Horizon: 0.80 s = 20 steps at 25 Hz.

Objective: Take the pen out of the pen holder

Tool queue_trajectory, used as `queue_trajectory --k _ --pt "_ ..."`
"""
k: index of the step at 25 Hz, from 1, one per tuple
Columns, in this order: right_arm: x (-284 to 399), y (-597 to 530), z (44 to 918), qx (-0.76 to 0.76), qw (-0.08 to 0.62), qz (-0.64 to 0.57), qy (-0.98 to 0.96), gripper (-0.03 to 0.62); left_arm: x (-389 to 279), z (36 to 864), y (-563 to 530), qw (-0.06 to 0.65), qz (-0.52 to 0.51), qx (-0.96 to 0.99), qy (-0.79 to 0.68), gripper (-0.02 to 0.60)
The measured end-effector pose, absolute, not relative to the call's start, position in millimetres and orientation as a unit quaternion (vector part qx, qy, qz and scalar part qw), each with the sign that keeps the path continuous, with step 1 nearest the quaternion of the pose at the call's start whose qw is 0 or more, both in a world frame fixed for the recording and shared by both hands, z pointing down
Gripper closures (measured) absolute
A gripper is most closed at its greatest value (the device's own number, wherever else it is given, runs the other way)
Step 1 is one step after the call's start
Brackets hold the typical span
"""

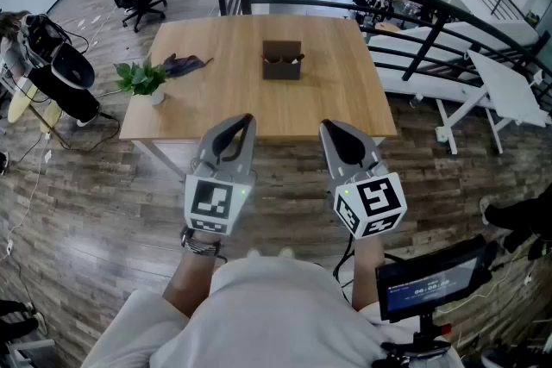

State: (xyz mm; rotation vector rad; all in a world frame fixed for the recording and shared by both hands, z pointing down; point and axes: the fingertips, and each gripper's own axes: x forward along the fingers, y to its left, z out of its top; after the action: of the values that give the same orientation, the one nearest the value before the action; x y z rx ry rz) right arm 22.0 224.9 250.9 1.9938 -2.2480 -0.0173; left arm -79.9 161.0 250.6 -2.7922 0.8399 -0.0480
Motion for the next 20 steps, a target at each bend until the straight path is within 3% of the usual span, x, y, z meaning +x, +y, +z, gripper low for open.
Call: queue_trajectory --k 13,20 --pt "47 223 248 0.635 0.025 -0.006 -0.772 0.591 -54 261 158 0.11 -0.024 -0.947 0.3 0.583" --pt "65 217 257 0.621 0.035 -0.008 -0.783 0.592 -44 270 156 0.109 -0.032 -0.94 0.321 0.583"
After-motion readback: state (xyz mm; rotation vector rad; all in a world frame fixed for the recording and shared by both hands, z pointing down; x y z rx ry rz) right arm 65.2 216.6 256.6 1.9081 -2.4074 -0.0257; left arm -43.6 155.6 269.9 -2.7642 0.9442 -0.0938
